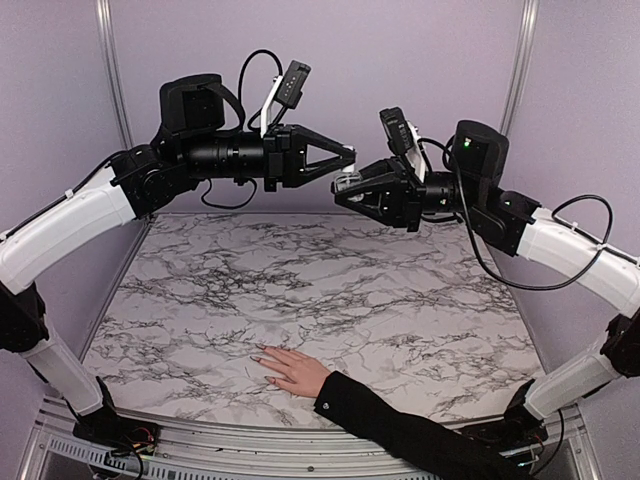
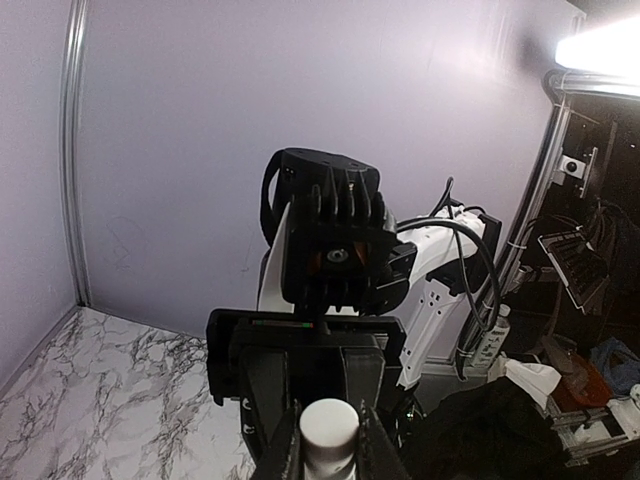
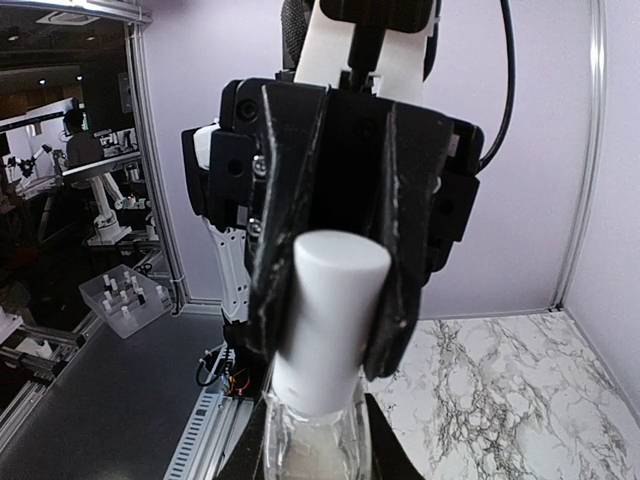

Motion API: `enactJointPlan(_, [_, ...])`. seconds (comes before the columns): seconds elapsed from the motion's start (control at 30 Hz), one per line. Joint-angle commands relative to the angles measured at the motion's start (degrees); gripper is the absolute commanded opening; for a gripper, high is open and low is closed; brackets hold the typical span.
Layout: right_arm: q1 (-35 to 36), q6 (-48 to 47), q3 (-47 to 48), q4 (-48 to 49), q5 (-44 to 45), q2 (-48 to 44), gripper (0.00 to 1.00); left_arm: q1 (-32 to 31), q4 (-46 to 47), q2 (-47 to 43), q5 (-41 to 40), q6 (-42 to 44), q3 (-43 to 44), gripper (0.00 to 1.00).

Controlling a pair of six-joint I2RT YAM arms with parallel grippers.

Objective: Paint the nails
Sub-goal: Screw the nail polish bottle.

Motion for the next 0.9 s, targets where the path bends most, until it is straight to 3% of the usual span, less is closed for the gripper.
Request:
enactJointPlan(0.0, [-0.20,-0.10,3.88,8.02,2.39,-1.10,0.00,-0.17,-7.15,0.65,-2.02,1.53,-1.83,0.17])
enactJointPlan(0.2, [-0.39,-0.74,2.15,7.11,4.62,-1.63,0.00,0.39,-4.90,-2.61,-7.88,0.56,-3.11,0.43])
enactJointPlan(0.3, [-0.39,-2.29,2.00,4.34,9.52,-1.89,0.00,0.42,-4.49,-3.93,-11.73,-0.11,-4.05,0.49])
enactJointPlan(0.6, [1.34,-6.01,2.23,-3.40,35.65,-1.70,0.00,-1.84,-1.62,-3.92,-28.32,-3.61,-4.26,0.52])
enactJointPlan(0.87, [3.98,-8.75,3.85,-7.56,45.21,0.20,0.00,-2.73,1.06,0.69,-39.08,-7.33,0.94,0.51])
